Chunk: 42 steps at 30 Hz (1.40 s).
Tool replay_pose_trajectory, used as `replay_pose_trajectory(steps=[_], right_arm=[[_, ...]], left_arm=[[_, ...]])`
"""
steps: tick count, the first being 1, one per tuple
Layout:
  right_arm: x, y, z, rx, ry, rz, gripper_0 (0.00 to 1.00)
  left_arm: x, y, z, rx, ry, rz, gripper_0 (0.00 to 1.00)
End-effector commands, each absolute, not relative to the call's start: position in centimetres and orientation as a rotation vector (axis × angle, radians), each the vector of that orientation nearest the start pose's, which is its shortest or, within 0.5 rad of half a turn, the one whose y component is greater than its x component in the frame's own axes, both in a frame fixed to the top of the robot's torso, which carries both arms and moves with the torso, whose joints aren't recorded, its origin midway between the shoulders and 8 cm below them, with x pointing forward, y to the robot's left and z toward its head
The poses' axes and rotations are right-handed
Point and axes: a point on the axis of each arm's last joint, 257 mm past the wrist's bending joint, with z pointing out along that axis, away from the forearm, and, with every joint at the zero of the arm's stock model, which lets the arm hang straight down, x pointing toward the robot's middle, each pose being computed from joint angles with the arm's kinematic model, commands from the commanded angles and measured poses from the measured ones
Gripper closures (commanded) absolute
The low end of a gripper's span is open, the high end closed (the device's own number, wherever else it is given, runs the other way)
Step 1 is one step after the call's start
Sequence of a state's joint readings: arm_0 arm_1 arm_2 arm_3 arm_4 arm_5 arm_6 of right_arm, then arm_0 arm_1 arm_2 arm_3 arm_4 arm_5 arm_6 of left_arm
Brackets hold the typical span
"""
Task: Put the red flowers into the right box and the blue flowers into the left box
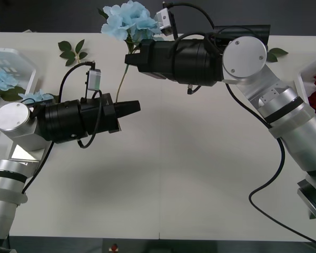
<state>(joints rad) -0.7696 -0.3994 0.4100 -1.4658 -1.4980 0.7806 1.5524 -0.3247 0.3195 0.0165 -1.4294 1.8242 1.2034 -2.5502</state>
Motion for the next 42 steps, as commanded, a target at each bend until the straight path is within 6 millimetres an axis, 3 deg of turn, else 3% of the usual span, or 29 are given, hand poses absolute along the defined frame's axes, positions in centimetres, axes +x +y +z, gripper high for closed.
replay_pose_trajectory(steps=[1, 2, 4, 9, 12, 18, 26, 27, 28, 29, 32, 33, 34, 36, 42], right_arm=[[51.2, 9.0, -4.4, -0.485, 1.877, 1.345, 0.63], [51.3, 9.0, -4.4, -0.484, 1.878, 1.343, 0.37], [51.4, 8.8, -4.4, -0.487, 1.876, 1.335, 0.2], [51.7, 8.6, -4.0, -0.493, 1.854, 1.318, 0.14], [51.8, 8.5, -4.1, -0.5, 1.846, 1.304, 0.12], [52.1, 8.0, -3.9, -0.529, 1.828, 1.269, 0.11], [52.1, 4.7, -5.2, -0.729, 1.803, 1.054, 0.11], [52.1, 4.7, -5.2, -0.729, 1.803, 1.054, 0.11], [51.8, 3.5, -5.9, -0.795, 1.802, 0.996, 0.11], [51.8, 3.0, -6.0, -0.809, 1.802, 0.981, 0.11], [51.1, 1.4, -7.0, -0.899, 1.797, 0.915, 0.11], [50.6, 0.6, -7.6, -0.95, 1.799, 0.888, 0.11], [50.5, 0.3, -7.7, -0.968, 1.799, 0.875, 0.11], [49.9, -1.2, -8.6, -1.056, 1.799, 0.823, 0.11], [48.7, -4.1, -9.2, -1.248, 1.745, 0.731, 0.11]], left_arm=[[46.1, 7.2, -14.0, 0.687, 1.59, -1.238, 1.0], [46.1, 7.4, -13.9, 0.682, 1.588, -1.241, 1.0], [46.1, 7.7, -13.6, 0.676, 1.587, -1.248, 1.0], [46.3, 8.4, -13.3, 0.658, 1.588, -1.25, 1.0], [47.0, 9.8, -12.6, 0.631, 1.584, -1.229, 1.0], [48.2, 15.6, -11.4, 0.606, 1.62, -1.126, 1.0], [47.9, 26.4, -9.5, 0.541, 1.818, -0.983, 1.0], [47.9, 26.4, -9.5, 0.541, 1.818, -0.983, 1.0], [47.5, 29.2, -9.1, 0.508, 1.87, -0.934, 1.0], [47.5, 29.9, -9.0, 0.495, 1.881, -0.925, 1.0], [47.0, 34.6, -8.7, 0.432, 1.95, -0.815, 1.0], [46.8, 37.4, -8.6, 0.409, 1.985, -0.728, 1.0], [46.9, 38.3, -8.5, 0.404, 1.995, -0.692, 1.0], [46.6, 42.7, -8.4, 0.372, 2.056, -0.535, 1.0], [46.4, 51.5, -8.0, 0.23, 2.091, -0.23, 1.0]])
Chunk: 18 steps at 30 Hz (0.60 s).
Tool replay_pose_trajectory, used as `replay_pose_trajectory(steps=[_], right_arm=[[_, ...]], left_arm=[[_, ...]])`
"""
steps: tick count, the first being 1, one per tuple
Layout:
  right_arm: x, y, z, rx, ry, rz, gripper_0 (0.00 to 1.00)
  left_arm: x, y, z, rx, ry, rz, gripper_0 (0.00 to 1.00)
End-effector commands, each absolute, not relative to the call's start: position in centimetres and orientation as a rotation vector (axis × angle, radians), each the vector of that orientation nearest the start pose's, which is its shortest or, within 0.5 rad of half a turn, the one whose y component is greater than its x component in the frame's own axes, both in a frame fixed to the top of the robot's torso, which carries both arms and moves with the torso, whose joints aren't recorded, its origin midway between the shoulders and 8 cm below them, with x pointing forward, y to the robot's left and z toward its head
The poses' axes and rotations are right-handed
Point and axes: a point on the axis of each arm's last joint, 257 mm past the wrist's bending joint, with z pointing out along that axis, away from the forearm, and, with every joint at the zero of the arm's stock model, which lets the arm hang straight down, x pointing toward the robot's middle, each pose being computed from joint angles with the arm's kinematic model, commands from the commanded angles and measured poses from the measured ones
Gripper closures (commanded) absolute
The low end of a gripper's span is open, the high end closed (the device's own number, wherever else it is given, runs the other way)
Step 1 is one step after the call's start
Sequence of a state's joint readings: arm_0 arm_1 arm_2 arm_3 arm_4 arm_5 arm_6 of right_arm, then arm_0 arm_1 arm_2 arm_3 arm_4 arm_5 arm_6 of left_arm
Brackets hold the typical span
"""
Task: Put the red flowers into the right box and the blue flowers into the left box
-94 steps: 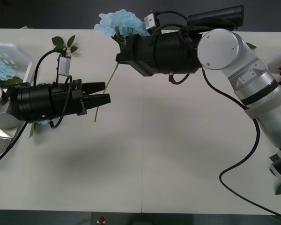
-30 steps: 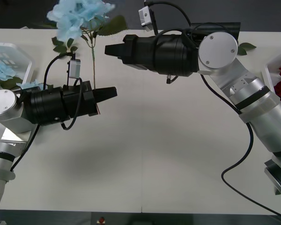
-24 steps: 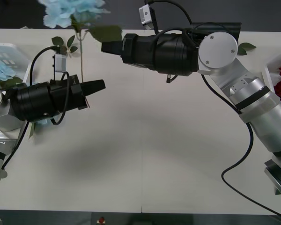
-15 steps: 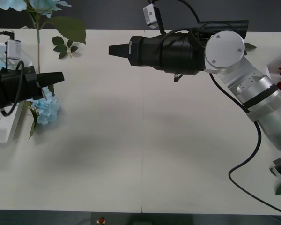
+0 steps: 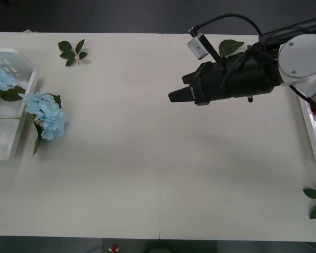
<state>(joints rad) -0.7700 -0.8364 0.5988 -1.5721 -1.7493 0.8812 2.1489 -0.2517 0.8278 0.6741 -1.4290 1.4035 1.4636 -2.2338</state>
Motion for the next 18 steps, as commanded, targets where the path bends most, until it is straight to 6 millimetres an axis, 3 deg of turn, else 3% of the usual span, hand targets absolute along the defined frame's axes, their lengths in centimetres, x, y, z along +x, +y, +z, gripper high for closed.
replay_pose_trajectory(steps=[1, 8, 15, 18], right_arm=[[48.6, -4.2, -9.2, -1.265, 1.733, 0.722, 0.11], [47.3, -4.6, -9.0, -1.472, 1.6, 0.629, 0.11], [46.8, -4.2, -8.3, -1.591, 1.499, 0.566, 0.11], [46.9, -3.7, -7.6, -1.597, 1.482, 0.564, 0.11]], left_arm=[[46.4, 52.1, -8.0, 0.215, 2.088, -0.209, 1.0], [47.4, 58.9, -9.8, 0.084, 2.057, 0.082, 1.0], [48.8, 62.9, -14.0, -0.065, 2.017, 0.163, 1.0], [49.1, 63.5, -15.6, -0.095, 2.017, 0.176, 1.0]])
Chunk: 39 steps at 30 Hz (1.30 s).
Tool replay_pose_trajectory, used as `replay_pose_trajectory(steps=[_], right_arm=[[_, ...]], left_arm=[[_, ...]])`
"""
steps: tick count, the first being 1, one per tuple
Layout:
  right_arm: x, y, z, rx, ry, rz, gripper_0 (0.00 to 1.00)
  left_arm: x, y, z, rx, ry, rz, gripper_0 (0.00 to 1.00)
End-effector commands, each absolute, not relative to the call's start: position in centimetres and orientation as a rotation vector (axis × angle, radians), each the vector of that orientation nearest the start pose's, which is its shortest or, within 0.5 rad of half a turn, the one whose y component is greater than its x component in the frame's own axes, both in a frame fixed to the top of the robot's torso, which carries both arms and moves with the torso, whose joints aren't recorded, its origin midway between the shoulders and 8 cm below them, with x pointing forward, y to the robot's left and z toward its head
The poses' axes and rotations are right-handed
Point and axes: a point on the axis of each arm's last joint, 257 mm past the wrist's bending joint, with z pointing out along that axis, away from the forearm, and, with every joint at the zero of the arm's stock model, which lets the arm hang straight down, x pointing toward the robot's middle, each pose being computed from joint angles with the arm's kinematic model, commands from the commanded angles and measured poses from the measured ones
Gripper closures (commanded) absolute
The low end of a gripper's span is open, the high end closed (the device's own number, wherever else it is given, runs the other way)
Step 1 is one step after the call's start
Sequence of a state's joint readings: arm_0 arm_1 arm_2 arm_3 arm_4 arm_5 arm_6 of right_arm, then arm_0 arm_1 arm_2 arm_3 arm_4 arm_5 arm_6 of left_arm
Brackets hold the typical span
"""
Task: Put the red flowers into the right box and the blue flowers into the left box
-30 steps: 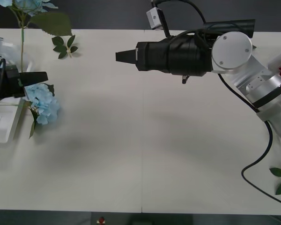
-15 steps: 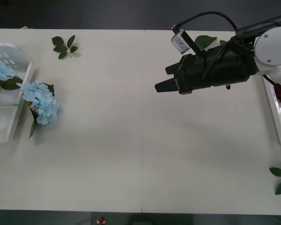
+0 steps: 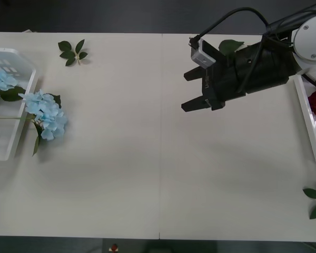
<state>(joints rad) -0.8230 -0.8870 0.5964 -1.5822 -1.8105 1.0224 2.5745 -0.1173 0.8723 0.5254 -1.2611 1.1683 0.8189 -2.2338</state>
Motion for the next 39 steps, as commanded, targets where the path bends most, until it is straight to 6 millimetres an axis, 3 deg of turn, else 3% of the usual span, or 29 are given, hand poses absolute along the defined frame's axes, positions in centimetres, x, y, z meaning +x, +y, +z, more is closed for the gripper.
replay_pose_trajectory(steps=[1, 10, 14, 16, 17, 19, 26, 29, 32, 39], right_arm=[[46.9, -3.5, -7.5, -1.598, 1.474, 0.562, 0.11], [47.0, -2.8, -7.6, -1.616, 1.447, 0.545, 0.11], [47.1, -2.8, -7.5, -1.615, 1.445, 0.54, 0.11], [47.1, -2.9, -7.5, -1.616, 1.444, 0.538, 0.11], [47.1, -2.9, -7.4, -1.615, 1.443, 0.536, 0.11], [47.2, -3.2, -7.5, -1.618, 1.445, 0.528, 0.11], [47.3, -4.9, -8.5, -1.651, 1.482, 0.483, 0.11], [47.4, -5.4, -9.6, -1.676, 1.49, 0.444, 0.11], [47.6, -5.5, -10.4, -1.682, 1.492, 0.426, 0.11], [47.7, -5.5, -10.5, -1.696, 1.475, 0.404, 0.11]], left_arm=[[49.2, 63.7, -16.0, -0.101, 2.016, 0.181, 1.0], [49.1, 63.3, -17.8, -0.078, 2.054, 0.198, 0.99], [49.1, 63.1, -18.1, -0.069, 2.064, 0.195, 0.93], [49.0, 62.7, -18.3, -0.067, 2.076, 0.174, 0.8], [48.9, 62.5, -18.4, -0.07, 2.08, 0.159, 0.67], [48.9, 62.5, -18.4, -0.072, 2.081, 0.152, 0.51], [47.9, 61.5, -18.5, -0.075, 2.115, 0.06, 0.2], [46.7, 59.4, -18.0, -0.035, 2.152, -0.075, 0.03], [45.7, 56.7, -17.1, 0.05, 2.161, -0.197, 0.01], [44.3, 47.0, -14.1, 0.301, 2.041, -0.584, 0.0]])
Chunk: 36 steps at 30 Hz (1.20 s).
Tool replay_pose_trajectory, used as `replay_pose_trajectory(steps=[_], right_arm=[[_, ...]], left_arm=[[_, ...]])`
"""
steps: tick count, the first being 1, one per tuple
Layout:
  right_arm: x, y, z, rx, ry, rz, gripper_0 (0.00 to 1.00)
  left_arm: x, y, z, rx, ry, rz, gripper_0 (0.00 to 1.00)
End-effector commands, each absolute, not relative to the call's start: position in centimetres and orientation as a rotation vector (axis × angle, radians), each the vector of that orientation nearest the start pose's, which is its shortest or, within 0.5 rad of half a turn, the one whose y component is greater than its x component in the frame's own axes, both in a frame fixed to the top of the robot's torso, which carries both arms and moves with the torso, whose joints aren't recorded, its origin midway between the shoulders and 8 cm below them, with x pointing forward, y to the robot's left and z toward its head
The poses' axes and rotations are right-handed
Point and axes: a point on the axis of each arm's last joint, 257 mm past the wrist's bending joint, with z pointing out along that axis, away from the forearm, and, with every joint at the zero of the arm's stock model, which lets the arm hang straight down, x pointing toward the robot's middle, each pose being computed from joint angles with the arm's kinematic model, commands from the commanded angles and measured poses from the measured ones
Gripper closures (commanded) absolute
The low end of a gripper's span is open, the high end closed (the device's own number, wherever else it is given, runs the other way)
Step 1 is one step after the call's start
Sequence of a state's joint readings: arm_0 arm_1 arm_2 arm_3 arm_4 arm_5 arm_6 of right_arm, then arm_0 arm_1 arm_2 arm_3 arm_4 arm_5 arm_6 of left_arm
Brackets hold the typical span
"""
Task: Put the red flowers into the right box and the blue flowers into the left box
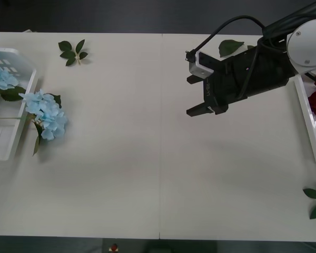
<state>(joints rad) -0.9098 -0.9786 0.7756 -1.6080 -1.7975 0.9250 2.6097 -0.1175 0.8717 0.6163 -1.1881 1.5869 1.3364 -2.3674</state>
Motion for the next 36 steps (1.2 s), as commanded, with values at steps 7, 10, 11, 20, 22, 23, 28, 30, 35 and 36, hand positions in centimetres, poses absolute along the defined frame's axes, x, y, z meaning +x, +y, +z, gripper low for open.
replay_pose_trajectory(steps=[7, 10, 11, 20, 22, 23, 28, 30, 35, 36], right_arm=[[47.8, -5.8, -10.8, -1.701, 1.487, 0.401, 0.11], [47.8, -5.8, -10.8, -1.701, 1.487, 0.401, 0.11], [47.8, -5.8, -10.8, -1.701, 1.487, 0.401, 0.11], [47.8, -5.8, -10.8, -1.701, 1.487, 0.401, 0.11], [47.8, -5.8, -10.8, -1.701, 1.487, 0.401, 0.11], [47.8, -5.8, -10.8, -1.701, 1.487, 0.401, 0.11], [47.8, -5.8, -10.8, -1.701, 1.487, 0.401, 0.03], [47.8, -5.8, -10.8, -1.701, 1.487, 0.401, 0.0], [47.8, -5.8, -10.8, -1.701, 1.487, 0.401, 0.0], [47.8, -5.8, -10.8, -1.701, 1.487, 0.401, 0.0]], left_arm=[[44.1, 38.8, -10.8, 0.56, 1.881, -0.741, 0.0], [43.5, 34.4, -9.9, 0.66, 1.834, -0.831, 0.0], [43.4, 33.2, -9.8, 0.688, 1.827, -0.854, 0.0], [42.4, 22.1, -10.3, 0.849, 1.816, -1.058, 0.0], [42.4, 20.3, -10.2, 0.851, 1.812, -1.078, 0.0], [42.6, 19.7, -10.3, 0.847, 1.811, -1.076, 0.0], [43.3, 17.7, -9.1, 0.839, 1.766, -1.016, 0.0], [43.6, 17.4, -8.3, 0.83, 1.76, -1.001, 0.0], [43.5, 16.5, -7.3, 0.875, 1.764, -0.995, 0.0], [43.4, 16.1, -7.3, 0.888, 1.769, -1.004, 0.0]])
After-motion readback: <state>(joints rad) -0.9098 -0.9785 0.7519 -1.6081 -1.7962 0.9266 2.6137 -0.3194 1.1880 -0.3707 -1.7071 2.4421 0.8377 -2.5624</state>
